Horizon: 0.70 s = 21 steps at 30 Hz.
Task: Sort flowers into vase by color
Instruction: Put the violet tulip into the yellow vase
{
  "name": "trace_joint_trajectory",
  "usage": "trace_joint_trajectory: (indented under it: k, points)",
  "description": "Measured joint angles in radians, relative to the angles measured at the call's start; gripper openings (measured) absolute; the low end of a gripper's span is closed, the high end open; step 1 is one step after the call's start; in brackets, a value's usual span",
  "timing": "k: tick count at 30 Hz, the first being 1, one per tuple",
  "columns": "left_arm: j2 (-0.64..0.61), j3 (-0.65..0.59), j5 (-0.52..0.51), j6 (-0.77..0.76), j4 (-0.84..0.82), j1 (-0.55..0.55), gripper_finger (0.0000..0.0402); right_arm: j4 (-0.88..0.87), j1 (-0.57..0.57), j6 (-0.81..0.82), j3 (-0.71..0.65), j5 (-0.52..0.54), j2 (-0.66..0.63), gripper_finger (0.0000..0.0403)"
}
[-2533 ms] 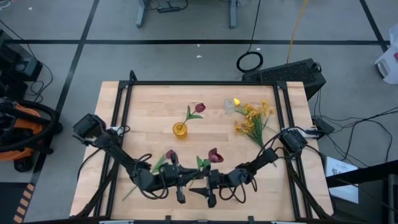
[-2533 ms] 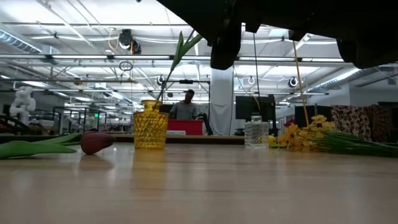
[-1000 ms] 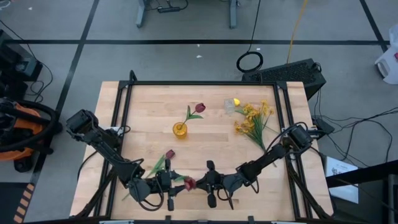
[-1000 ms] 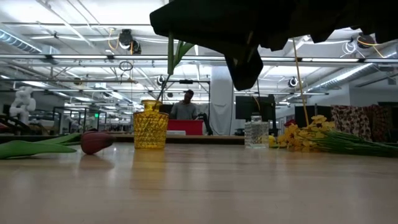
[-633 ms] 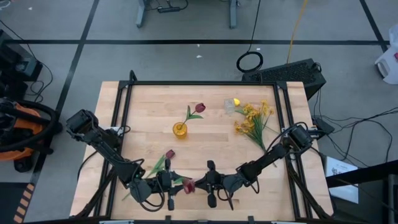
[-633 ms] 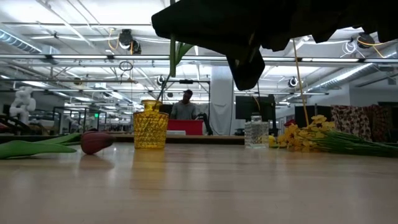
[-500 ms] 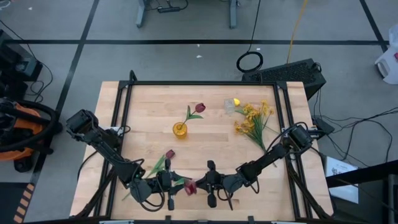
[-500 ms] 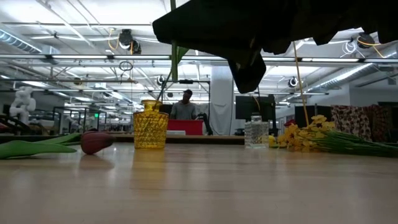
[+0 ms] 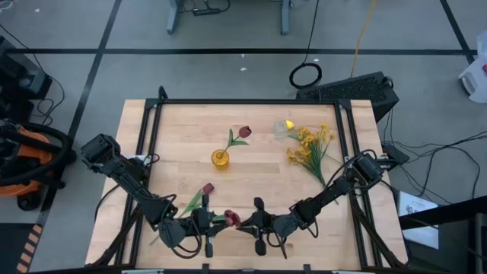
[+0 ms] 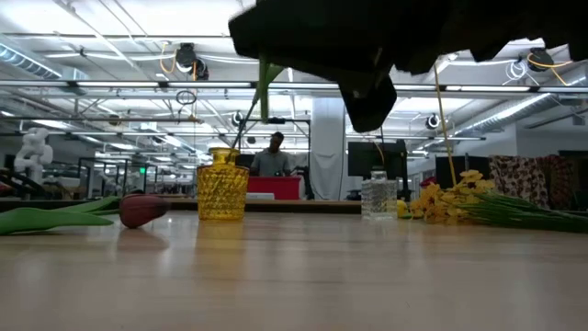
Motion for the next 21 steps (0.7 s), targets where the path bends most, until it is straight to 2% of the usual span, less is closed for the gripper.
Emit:
trace_joint_trajectory:
  k: [11, 21]
  points:
    - [-0.079, -0.012, -0.028, 0.089, 0.005, 0.013, 0.0004, 0.021, 0.005, -0.007, 0.0, 0.033, -0.001, 0.0158]
    - [-0.254, -0.059, -0.013, 0.21, 0.004, 0.07, 0.0003, -0.006, 0.006, -0.007, 0.0, 0.056, -0.001, 0.0213]
